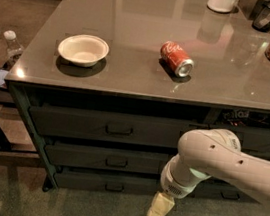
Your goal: Open bottom drawer
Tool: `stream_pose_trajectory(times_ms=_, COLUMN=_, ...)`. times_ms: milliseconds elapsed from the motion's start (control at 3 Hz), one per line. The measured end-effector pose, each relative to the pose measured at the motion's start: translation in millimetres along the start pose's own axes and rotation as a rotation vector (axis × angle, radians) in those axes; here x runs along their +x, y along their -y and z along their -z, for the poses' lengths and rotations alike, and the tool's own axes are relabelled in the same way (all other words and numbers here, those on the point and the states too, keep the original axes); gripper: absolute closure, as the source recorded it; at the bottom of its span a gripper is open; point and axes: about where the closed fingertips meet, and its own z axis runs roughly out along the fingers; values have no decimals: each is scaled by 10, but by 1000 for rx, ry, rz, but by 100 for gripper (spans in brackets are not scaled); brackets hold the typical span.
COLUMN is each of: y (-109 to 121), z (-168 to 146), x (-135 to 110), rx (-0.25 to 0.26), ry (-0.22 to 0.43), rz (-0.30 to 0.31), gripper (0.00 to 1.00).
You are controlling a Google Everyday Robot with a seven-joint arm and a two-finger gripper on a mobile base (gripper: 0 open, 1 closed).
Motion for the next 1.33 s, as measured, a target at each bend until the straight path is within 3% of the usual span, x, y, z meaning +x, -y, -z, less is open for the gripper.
stream_pose_trajectory(times_ms=333, y=0, z=-1, x=0, rx=0, ry=0, rz=0, gripper=0)
stream_pose_trajectory(times_ms=667, y=-30, z=-369, x=48, rx=-22, ry=17, rz=-21, gripper=0)
stream_pose_trajectory(times_ms=1000, y=28, z=-977, x=104, rx=-49, ry=67, rz=-44, gripper=0)
stream_pose_trajectory(times_ms=1333, y=81, z=-1635, x=92, rx=-112, ry=99, rz=-73, gripper=0)
